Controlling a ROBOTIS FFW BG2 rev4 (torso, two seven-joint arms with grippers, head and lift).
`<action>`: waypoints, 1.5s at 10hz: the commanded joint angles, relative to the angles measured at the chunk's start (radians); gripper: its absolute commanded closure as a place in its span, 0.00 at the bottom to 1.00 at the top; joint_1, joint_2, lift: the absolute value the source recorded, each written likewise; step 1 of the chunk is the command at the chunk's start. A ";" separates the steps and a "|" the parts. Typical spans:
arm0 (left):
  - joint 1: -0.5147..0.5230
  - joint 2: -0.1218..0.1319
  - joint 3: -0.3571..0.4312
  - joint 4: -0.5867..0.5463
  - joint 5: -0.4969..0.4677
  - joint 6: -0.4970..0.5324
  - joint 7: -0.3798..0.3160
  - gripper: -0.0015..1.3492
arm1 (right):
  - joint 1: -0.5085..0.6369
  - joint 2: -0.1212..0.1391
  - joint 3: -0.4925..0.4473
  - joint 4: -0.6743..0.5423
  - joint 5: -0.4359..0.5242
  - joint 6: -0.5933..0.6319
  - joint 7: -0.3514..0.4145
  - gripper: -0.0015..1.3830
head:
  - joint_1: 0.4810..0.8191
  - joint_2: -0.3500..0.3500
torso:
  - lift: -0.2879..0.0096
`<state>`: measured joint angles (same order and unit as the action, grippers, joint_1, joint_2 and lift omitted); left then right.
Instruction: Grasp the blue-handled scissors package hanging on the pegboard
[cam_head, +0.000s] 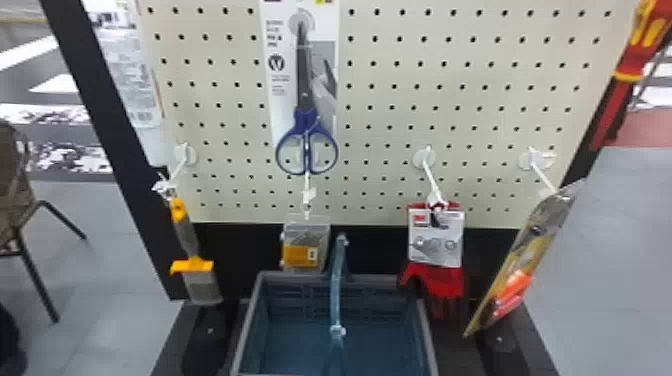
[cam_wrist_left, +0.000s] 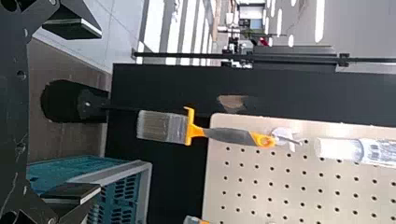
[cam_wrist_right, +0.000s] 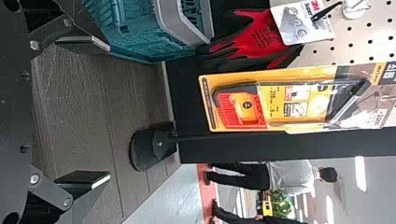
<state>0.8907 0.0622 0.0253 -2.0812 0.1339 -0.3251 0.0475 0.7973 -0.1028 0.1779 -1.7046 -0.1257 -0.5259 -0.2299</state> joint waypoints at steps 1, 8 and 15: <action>-0.016 0.011 0.002 -0.038 0.013 0.028 -0.011 0.11 | 0.000 0.000 0.000 0.002 0.000 0.003 0.001 0.23 | 0.20 0.50 | 0.63; -0.147 0.005 0.093 -0.308 0.021 0.314 -0.279 0.08 | -0.002 0.000 0.000 0.005 -0.003 0.012 0.007 0.23 | 0.20 0.50 | 0.63; -0.396 0.001 0.150 -0.559 -0.043 0.706 -0.557 0.08 | -0.009 0.000 0.000 0.007 -0.002 0.014 0.009 0.23 | 0.20 0.50 | 0.63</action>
<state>0.5069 0.0589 0.1771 -2.5977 0.0984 0.3422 -0.5114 0.7892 -0.1028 0.1779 -1.6973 -0.1273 -0.5123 -0.2209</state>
